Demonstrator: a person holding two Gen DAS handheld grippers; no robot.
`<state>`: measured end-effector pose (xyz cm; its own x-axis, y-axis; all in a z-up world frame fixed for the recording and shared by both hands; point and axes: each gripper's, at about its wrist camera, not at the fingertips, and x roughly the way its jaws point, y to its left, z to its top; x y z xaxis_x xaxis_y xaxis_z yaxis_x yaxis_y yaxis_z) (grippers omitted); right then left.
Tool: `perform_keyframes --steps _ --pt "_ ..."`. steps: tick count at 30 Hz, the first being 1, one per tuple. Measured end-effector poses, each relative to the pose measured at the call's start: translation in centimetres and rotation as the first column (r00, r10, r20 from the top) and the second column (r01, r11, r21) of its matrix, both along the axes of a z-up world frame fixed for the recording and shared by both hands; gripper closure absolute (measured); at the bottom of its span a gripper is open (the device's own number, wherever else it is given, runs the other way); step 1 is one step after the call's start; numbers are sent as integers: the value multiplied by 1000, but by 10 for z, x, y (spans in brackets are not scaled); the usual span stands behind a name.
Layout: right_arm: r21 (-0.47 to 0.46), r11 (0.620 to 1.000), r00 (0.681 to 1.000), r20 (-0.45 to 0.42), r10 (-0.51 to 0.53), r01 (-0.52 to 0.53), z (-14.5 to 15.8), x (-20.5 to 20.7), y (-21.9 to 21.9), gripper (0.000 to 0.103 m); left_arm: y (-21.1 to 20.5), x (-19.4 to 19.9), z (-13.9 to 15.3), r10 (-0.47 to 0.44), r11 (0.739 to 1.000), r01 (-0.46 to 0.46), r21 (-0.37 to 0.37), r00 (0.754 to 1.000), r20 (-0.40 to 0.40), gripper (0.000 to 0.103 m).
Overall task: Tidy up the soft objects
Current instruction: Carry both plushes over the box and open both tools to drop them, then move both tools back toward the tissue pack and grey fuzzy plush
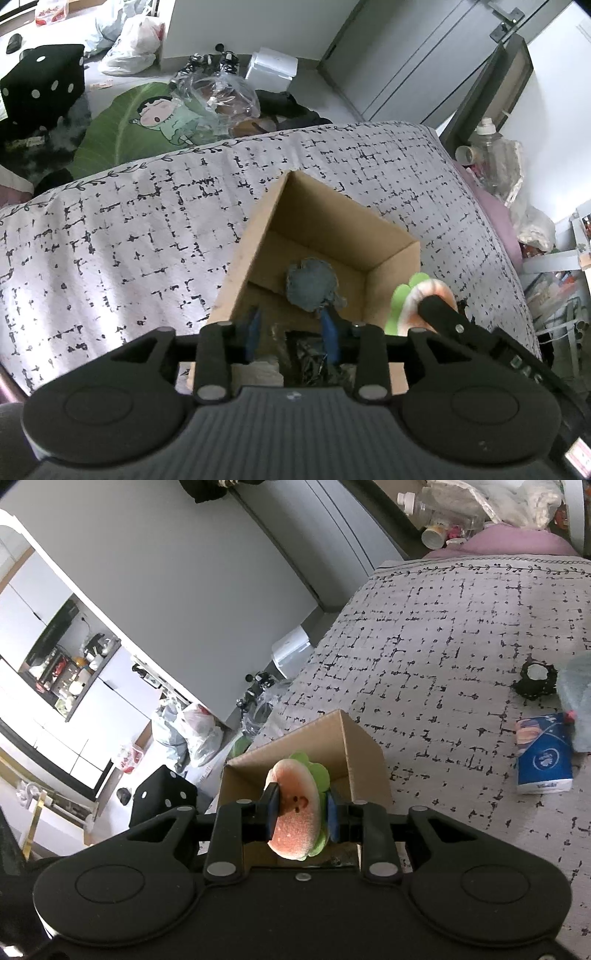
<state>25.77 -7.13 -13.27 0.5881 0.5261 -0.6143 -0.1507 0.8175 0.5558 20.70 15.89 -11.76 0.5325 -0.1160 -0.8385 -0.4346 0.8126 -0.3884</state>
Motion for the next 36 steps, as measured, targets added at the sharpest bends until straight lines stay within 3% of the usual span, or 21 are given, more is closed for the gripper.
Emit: perform_keyframes --steps 3,6,10,13,15,22,28,36 --pt "8 1000 1000 -6 13 -13 -1 2 6 64 1 1 1 -6 1000 6 11 1000 -10 58" --pt "5 1000 1000 -1 11 -11 1 -1 10 42 2 1 3 -20 1000 20 8 1000 -3 53" --pt "-8 1000 1000 -6 2 -2 6 -8 7 34 1 2 7 -23 999 24 43 1000 -5 32" --pt "-37 999 1000 9 -17 18 13 -15 2 17 -1 2 11 -26 997 26 78 1000 2 27" --pt "-64 997 999 21 -36 37 19 -19 -2 12 -2 1 12 -18 997 18 81 1000 -3 27" --pt "-88 995 998 17 -52 54 28 -24 -22 9 -15 -5 23 -10 993 11 117 1000 -6 19" --pt "-87 991 994 31 -102 104 40 -29 -51 1 -32 -7 35 -18 990 16 139 1000 14 18" --pt "-57 986 987 9 -159 159 47 -33 -96 0 -63 -7 52 -30 985 25 170 999 25 18"
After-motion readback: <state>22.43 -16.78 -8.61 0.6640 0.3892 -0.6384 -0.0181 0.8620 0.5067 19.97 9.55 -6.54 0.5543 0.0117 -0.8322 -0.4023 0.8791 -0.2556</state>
